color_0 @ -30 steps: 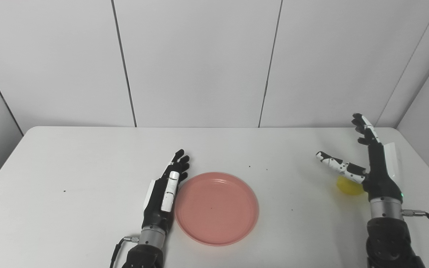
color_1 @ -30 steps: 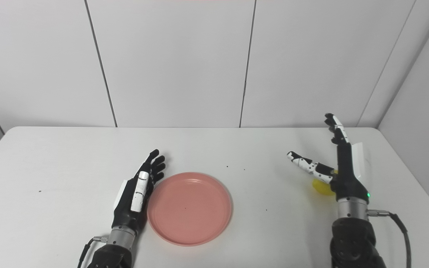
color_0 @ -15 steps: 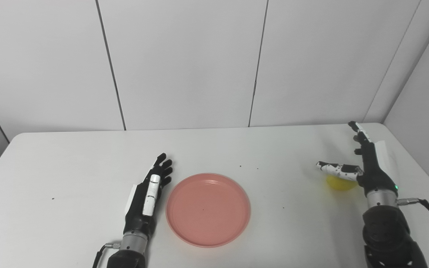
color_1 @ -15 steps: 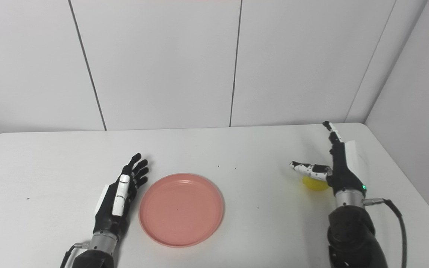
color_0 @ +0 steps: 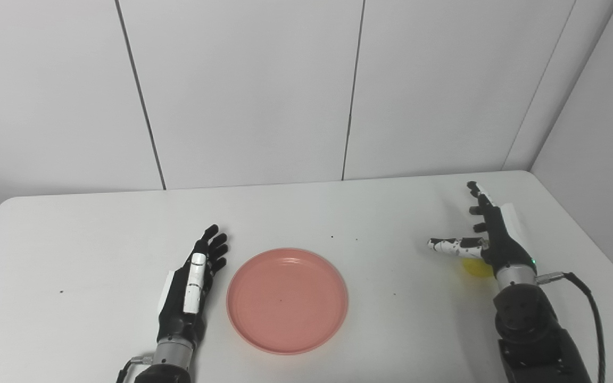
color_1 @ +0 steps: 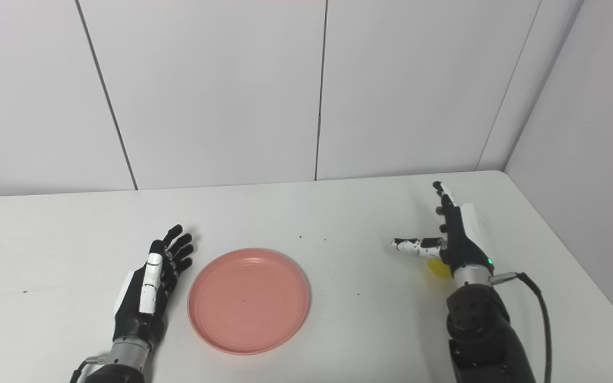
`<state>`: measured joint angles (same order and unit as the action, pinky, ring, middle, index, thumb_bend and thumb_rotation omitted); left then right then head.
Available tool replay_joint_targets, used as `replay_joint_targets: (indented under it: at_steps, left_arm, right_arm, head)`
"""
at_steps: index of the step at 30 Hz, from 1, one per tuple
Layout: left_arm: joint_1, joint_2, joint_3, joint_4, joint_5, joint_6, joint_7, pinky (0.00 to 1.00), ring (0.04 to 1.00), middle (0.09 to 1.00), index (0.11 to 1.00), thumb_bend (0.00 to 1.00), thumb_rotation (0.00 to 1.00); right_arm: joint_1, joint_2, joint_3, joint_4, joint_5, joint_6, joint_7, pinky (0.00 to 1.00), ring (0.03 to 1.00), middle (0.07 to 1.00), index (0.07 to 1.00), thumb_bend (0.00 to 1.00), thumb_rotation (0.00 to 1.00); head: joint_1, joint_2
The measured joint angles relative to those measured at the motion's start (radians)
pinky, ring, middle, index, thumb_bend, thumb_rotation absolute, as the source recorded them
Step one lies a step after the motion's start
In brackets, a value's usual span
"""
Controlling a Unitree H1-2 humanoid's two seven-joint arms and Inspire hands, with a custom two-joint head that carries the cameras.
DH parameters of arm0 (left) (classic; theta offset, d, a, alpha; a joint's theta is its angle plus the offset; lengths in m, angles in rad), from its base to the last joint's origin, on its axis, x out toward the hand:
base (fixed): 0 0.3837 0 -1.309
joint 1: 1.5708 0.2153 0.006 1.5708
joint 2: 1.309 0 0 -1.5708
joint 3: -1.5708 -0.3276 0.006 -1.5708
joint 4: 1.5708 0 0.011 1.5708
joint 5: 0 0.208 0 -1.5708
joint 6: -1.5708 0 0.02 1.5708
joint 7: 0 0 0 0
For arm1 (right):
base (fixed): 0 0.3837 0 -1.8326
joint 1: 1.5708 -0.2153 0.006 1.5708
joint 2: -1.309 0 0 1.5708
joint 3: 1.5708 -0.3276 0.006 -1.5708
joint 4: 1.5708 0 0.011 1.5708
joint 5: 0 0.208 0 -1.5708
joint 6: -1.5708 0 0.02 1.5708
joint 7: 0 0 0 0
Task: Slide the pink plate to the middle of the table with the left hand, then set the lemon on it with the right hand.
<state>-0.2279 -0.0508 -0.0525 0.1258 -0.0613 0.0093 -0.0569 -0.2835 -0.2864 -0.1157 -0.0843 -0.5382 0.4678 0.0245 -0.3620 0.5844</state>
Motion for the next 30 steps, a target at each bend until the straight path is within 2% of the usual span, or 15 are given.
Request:
replay_joint_targets:
  at_steps: [4, 12, 19, 23, 26, 30]
  left_arm:
    - [0.001, 0.000, 0.010, -0.010, -0.021, 0.014, -0.001, 0.91, 0.899, 0.889, 0.879, 0.67, 1.00]
    - [0.005, 0.000, 0.011, -0.014, -0.031, 0.016, -0.006, 0.89, 0.890, 0.884, 0.876, 0.66, 1.00]
    - [0.005, 0.000, 0.010, -0.015, -0.031, 0.016, -0.007, 0.87, 0.883, 0.880, 0.874, 0.67, 1.00]
    - [0.005, 0.001, 0.012, -0.016, -0.031, 0.016, -0.007, 0.89, 0.889, 0.887, 0.877, 0.67, 1.00]
    - [0.005, 0.002, 0.011, -0.015, -0.031, 0.016, -0.012, 0.90, 0.895, 0.892, 0.882, 0.67, 1.00]
    - [0.005, 0.008, 0.013, -0.015, -0.031, 0.015, -0.012, 0.88, 0.893, 0.891, 0.882, 0.65, 1.00]
  right_arm:
    - [0.000, 0.003, 0.000, 0.015, -0.004, 0.001, 0.007, 0.80, 0.903, 0.927, 0.923, 0.88, 0.13]
    - [-0.005, 0.002, 0.016, 0.030, -0.026, 0.001, 0.003, 0.83, 0.934, 0.959, 0.948, 0.90, 0.25]
    - [-0.003, 0.003, 0.032, 0.025, -0.026, 0.000, -0.029, 0.83, 0.934, 0.969, 0.965, 0.89, 0.29]
    - [0.008, 0.003, 0.040, -0.061, -0.032, -0.001, -0.045, 0.85, 0.943, 0.979, 0.979, 0.87, 0.33]
    - [0.007, 0.002, 0.039, -0.109, -0.041, 0.000, -0.043, 0.83, 0.931, 0.970, 0.972, 0.88, 0.35]
    - [0.003, 0.006, 0.011, -0.158, -0.074, 0.000, -0.006, 0.83, 0.931, 0.968, 0.957, 0.88, 0.31]
  head:
    - [-0.009, 0.002]
    - [-0.018, 0.006]
    - [-0.022, 0.006]
    - [-0.041, -0.001]
    - [-0.070, -0.006]
    - [-0.087, -0.009]
